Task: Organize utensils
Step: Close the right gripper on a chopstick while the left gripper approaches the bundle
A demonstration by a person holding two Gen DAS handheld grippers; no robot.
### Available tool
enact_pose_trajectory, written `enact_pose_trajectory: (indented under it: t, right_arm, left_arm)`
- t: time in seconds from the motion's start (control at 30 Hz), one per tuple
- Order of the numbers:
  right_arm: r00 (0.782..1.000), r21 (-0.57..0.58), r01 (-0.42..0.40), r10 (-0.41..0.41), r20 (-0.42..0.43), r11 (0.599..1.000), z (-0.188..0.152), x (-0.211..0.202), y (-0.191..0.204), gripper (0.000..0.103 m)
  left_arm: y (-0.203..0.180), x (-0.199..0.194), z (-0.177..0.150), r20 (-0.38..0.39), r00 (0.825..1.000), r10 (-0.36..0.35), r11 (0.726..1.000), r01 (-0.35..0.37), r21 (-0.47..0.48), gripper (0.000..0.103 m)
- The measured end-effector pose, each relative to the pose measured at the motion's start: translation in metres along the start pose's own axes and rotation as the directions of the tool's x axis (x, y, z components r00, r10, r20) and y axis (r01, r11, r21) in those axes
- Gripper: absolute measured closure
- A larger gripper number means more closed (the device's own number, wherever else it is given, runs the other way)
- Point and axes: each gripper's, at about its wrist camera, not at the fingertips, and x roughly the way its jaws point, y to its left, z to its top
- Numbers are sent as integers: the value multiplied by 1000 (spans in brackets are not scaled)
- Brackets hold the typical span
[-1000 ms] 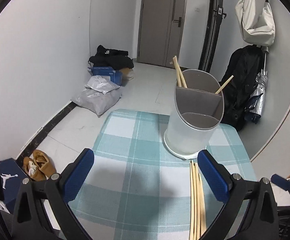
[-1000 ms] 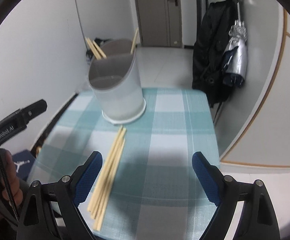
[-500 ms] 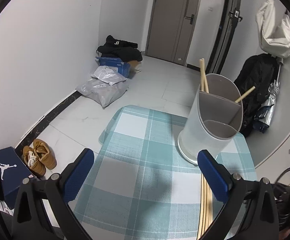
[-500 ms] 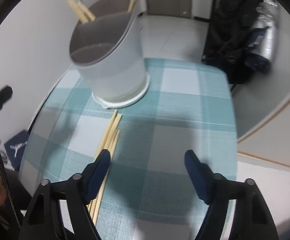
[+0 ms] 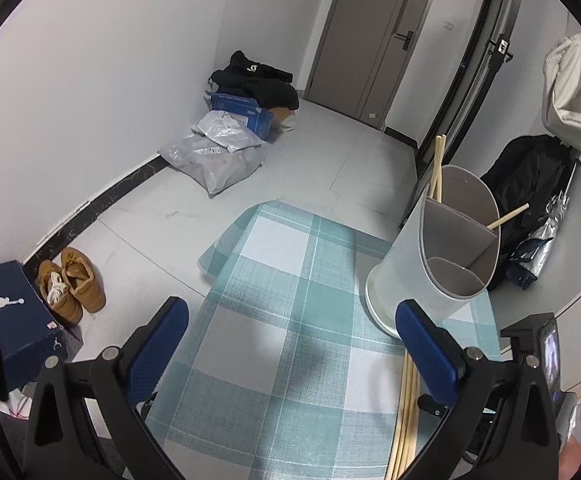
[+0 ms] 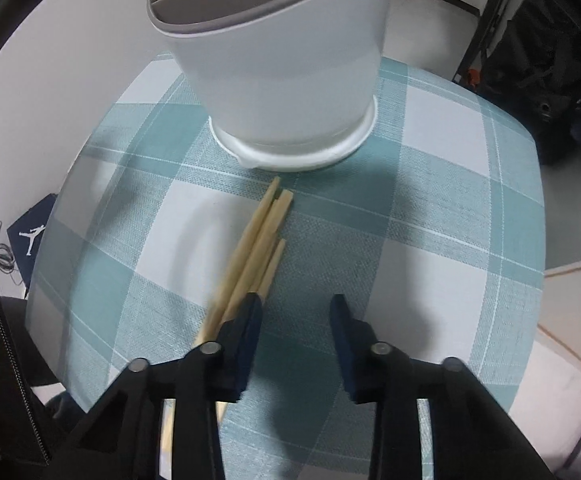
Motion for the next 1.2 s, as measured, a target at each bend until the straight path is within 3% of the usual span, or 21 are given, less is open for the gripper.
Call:
enact_pose_trajectory:
  t: [0.17, 0.23, 0.47, 0.57, 0.7, 1.03, 1.2]
  right_arm:
    - [998, -34, 60, -61, -18, 998, 8, 3, 13, 78]
    - [998, -23, 52, -53, -34, 998, 10, 3, 16, 84]
    - [994, 10, 44, -43, -102, 999, 23, 8, 15, 83]
    - [994, -1, 62, -62, -95, 998, 25, 6, 16, 84]
    - [994, -1, 65, -65, -87, 998, 25, 3, 14, 95]
    - [998, -4, 62, -62, -27, 998, 28, 1, 16, 95]
    - [998, 90, -39, 34, 52, 995, 21, -12, -4, 103]
  left_arm:
    - [8, -4, 3, 4, 1000, 3, 1000, -3, -31, 1]
    - [11, -6, 5, 5, 1000, 4, 999, -3, -40, 1]
    - [19, -5, 7, -6, 1000, -9, 996, 9, -87, 1]
    - [21, -7, 6, -7, 1000, -18, 996, 18, -92, 1]
    - [21, -9, 6, -1, 1000, -17, 997, 17, -81, 1]
    - [23, -7, 3, -20, 1000, -6, 998, 5, -64, 1]
    - [13, 9, -8, -114, 993, -20, 1000, 20, 2, 1]
